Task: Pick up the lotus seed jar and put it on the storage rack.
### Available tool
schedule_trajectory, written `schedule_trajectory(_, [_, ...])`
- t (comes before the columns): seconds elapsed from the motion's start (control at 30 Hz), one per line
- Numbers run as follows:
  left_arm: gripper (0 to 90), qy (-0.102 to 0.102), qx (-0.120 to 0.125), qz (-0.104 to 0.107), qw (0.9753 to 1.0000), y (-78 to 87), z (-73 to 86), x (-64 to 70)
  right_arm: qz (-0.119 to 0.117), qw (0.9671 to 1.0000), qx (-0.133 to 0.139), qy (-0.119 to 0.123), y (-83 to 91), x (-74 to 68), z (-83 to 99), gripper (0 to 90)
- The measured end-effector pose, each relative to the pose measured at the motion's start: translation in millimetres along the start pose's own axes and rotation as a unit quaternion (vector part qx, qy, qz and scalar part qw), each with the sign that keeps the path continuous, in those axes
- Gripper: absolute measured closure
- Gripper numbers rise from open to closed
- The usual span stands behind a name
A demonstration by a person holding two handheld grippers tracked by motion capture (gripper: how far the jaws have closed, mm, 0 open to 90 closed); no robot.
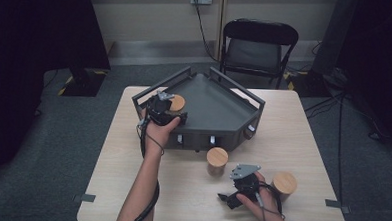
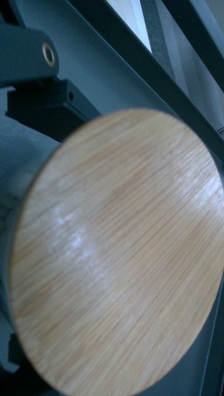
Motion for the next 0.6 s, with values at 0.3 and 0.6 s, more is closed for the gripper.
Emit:
schedule_trajectory(0.3, [10.6,0.002,0.005,0.001,1.0000,7.8,1.6,-2.7,0.000,1.0000,0.000,0.000,0.0,0.0,0.0,0.0])
schedule_trajectory(0.6, [9.3,-0.002,0.006,0.004,1.0000,14.3,7.6,-5.1,0.000,1.0000,0.000,0.000,0.0,0.0,0.0,0.0])
Point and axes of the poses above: each handheld gripper's, and its own axes: y roughly backward along the jaws, z roughly out of its underside, x roughly to its right, the point moved 5 cm from there along -y, roughly forward along the jaws, and after that the axes turned 2 degrees about x, right-handed, at the moved point
